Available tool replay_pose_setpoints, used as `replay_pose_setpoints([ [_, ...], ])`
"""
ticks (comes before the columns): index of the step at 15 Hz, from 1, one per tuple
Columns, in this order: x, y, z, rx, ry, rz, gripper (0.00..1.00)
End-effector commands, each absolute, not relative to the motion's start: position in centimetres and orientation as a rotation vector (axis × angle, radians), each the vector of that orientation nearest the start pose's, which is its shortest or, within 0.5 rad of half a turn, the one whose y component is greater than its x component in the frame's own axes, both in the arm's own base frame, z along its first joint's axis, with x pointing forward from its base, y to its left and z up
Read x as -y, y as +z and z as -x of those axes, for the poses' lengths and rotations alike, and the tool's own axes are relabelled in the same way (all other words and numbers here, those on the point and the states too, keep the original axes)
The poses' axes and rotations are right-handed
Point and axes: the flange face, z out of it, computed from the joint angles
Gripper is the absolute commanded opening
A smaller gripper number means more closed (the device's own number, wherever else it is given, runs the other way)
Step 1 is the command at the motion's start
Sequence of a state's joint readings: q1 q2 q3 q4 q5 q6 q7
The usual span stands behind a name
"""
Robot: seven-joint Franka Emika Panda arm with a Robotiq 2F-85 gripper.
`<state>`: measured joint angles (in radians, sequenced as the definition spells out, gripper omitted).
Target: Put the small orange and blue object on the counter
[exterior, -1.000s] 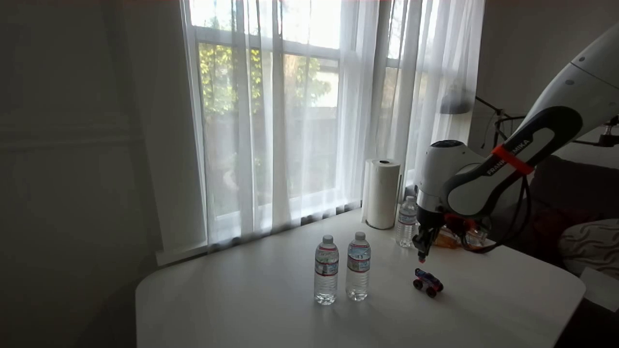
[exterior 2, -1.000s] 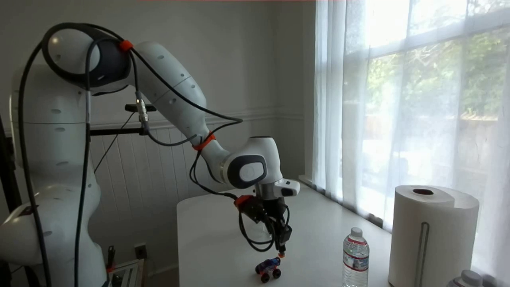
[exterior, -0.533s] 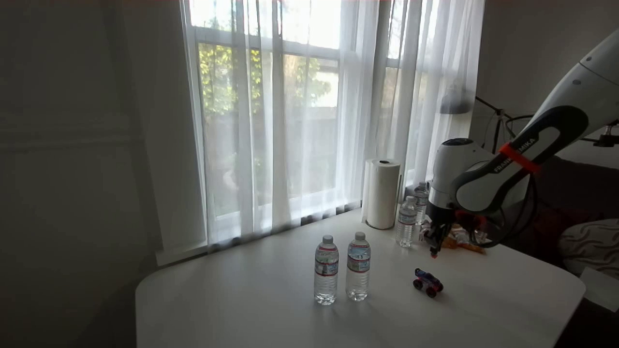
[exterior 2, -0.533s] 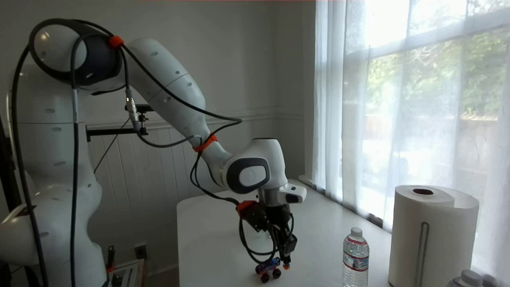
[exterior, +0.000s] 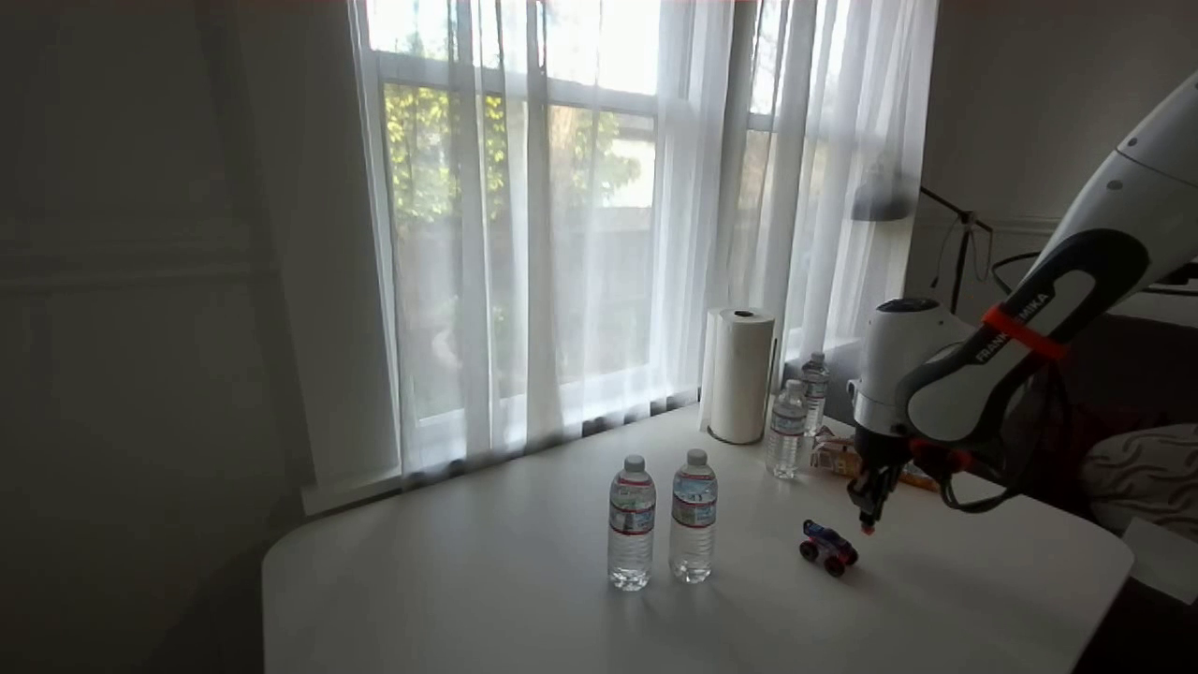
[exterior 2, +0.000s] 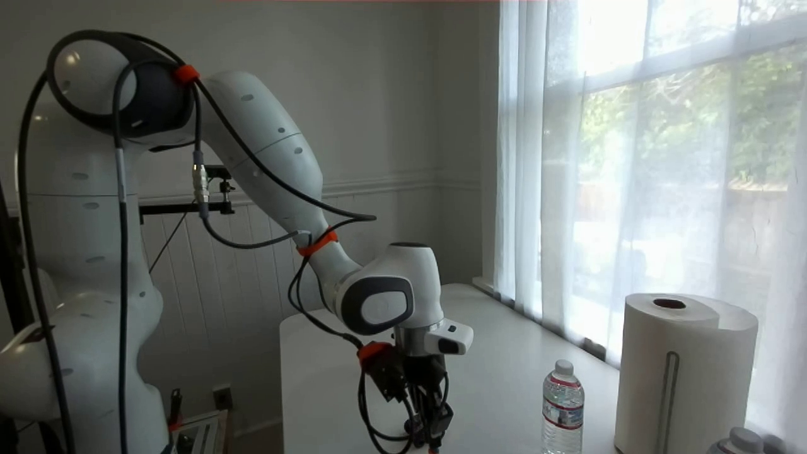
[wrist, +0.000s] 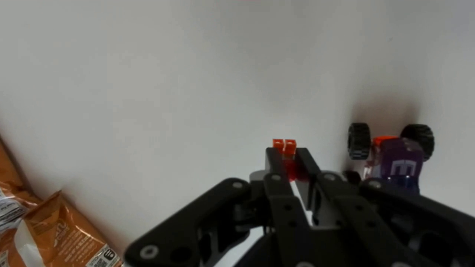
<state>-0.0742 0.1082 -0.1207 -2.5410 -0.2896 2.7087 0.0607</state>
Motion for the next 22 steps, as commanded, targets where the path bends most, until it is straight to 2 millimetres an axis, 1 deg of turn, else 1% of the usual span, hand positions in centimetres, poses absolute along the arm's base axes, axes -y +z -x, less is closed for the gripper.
replay_pose_setpoints([
  [1,8.6,22.3,-44.5,0.005,-0.119,3.255,0.03],
  [3,8.6,21.7,-44.4,0.004,-0.141,3.246,0.03],
  [6,8.6,21.1,-44.8,0.001,-0.171,3.229,0.03],
  [12,8.5,20.3,-45.2,-0.002,-0.176,3.204,0.04],
  [13,8.6,20.3,-45.3,-0.003,-0.178,3.203,0.15],
  [14,8.6,20.4,-45.4,-0.002,-0.180,3.206,0.40],
  [15,8.6,20.5,-45.5,-0.001,-0.177,3.207,0.40],
  [16,8.6,20.5,-45.5,-0.001,-0.178,3.208,0.44],
  [19,8.6,21.1,-45.8,0.010,-0.190,3.214,0.64],
  [22,8.6,22.3,-45.9,0.031,-0.214,3.220,0.86],
])
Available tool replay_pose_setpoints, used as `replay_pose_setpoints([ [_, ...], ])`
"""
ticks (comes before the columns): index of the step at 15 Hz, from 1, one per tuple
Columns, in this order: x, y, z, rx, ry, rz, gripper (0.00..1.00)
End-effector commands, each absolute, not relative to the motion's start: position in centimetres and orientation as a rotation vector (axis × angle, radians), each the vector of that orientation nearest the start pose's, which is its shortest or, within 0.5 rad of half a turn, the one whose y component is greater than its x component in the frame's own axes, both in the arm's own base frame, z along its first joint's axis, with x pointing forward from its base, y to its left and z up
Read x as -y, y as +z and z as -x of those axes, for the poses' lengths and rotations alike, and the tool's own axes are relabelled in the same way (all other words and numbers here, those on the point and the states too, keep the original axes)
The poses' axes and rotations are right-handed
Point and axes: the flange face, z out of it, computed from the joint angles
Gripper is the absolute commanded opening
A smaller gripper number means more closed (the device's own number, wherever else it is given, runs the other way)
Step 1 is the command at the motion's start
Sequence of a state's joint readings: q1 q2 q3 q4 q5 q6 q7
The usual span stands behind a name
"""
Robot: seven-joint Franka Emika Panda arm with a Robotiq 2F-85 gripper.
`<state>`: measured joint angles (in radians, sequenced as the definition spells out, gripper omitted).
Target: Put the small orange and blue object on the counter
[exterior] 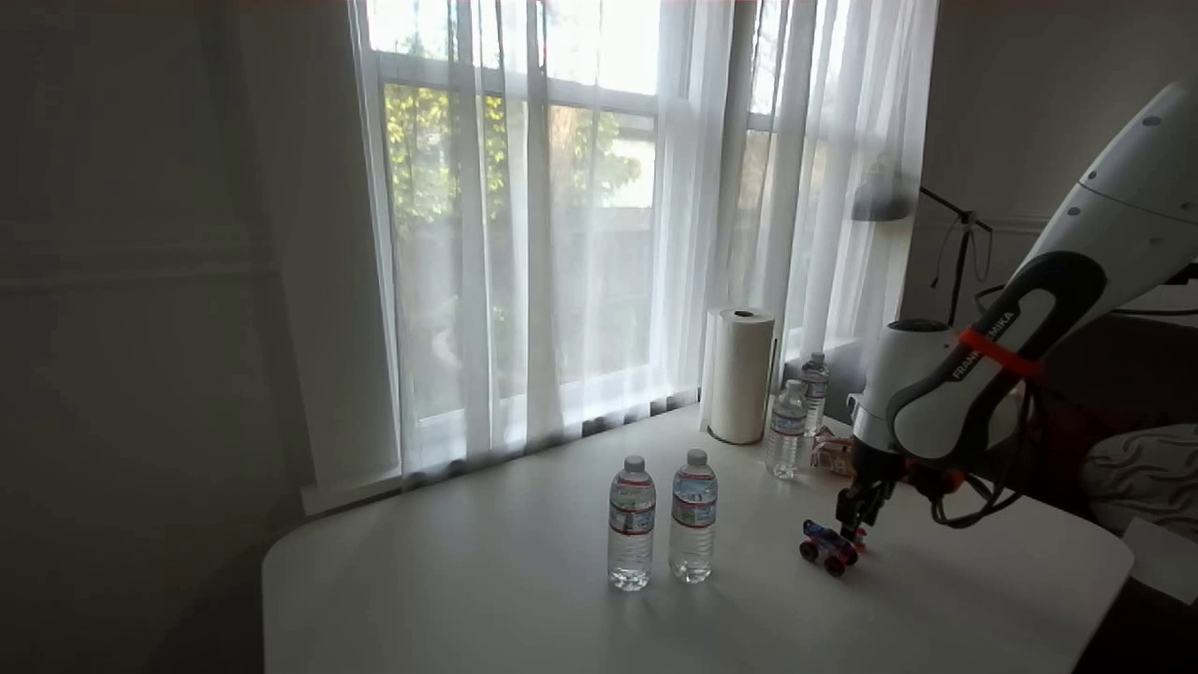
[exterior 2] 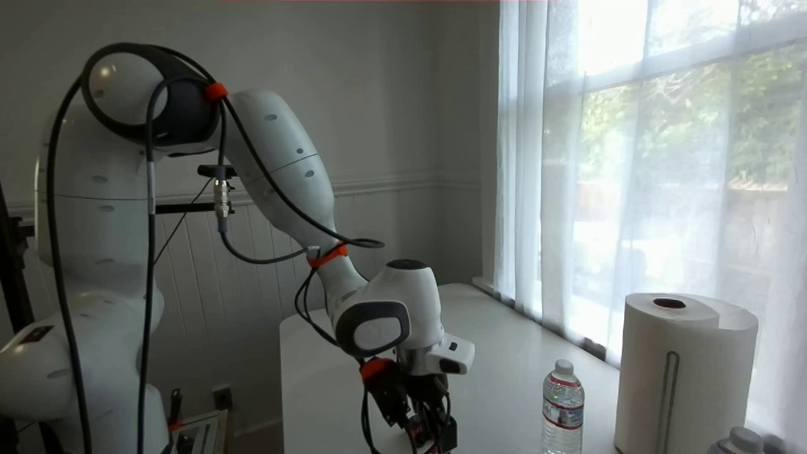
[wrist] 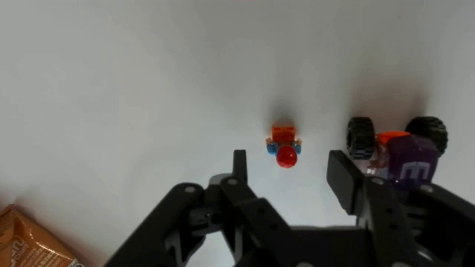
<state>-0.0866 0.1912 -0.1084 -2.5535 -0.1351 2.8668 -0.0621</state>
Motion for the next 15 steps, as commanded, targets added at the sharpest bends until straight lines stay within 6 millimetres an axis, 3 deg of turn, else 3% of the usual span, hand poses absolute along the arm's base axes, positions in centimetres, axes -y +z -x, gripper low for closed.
replay_pose_setpoints([
  [1,8.6,22.8,-46.0,0.041,-0.220,3.224,0.92],
  [3,8.7,24.1,-46.1,0.061,-0.225,3.237,1.00],
  [15,7.8,32.4,-44.8,0.035,-0.168,3.273,1.00],
])
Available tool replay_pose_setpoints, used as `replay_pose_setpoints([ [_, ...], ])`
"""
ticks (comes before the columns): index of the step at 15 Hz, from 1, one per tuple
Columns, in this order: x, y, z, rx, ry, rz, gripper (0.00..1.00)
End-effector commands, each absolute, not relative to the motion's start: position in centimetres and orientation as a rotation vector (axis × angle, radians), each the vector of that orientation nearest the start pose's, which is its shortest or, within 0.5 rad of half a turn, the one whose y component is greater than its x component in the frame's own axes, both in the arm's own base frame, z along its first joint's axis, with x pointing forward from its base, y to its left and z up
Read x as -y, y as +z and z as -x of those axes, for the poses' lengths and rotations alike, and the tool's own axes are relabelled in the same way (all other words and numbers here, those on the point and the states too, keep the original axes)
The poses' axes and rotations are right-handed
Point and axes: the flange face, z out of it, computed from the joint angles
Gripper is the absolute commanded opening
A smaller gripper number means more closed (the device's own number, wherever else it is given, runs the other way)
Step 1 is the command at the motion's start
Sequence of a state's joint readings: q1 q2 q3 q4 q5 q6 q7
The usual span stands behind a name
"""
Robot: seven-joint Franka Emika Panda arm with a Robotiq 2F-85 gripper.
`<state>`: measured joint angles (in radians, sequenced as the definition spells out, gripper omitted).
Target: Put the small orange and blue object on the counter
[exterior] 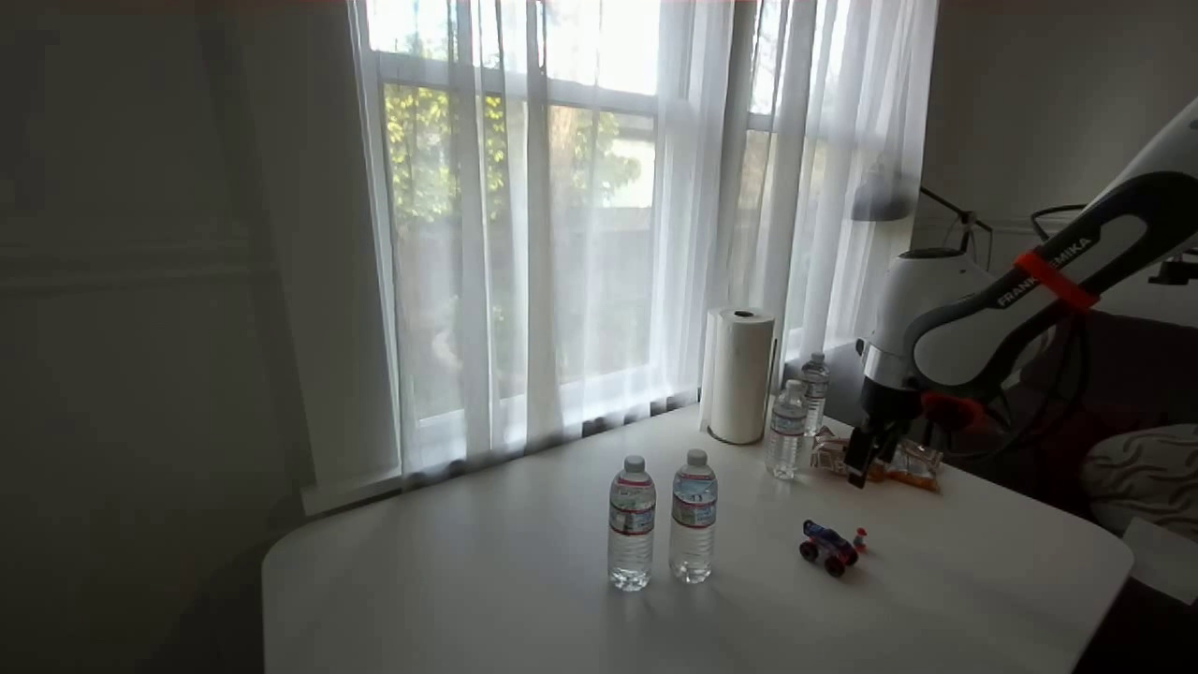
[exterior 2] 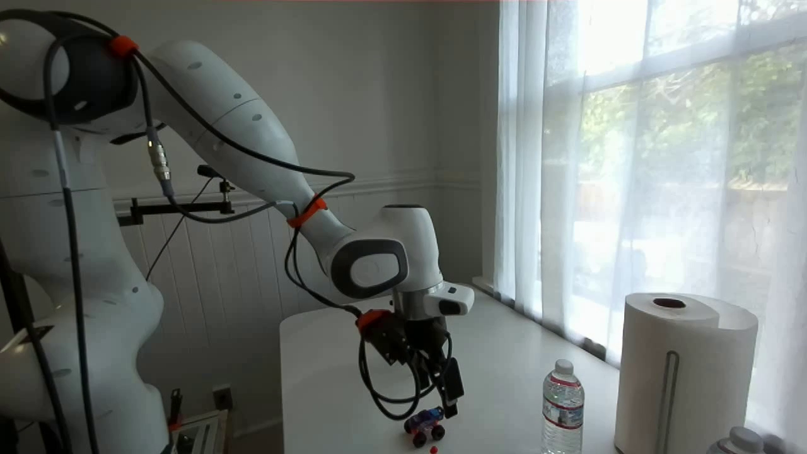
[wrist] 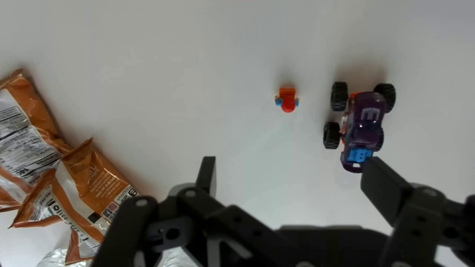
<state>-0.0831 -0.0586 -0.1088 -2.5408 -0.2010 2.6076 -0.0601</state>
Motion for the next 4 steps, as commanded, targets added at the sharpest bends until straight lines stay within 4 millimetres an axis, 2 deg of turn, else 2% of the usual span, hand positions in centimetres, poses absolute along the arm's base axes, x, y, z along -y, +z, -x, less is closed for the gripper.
replay_pose_setpoints([
  [1,8.26,31.10,-45.60,0.055,-0.174,3.258,1.00],
  [4,8.07,32.05,-45.45,0.047,-0.179,3.259,1.00],
])
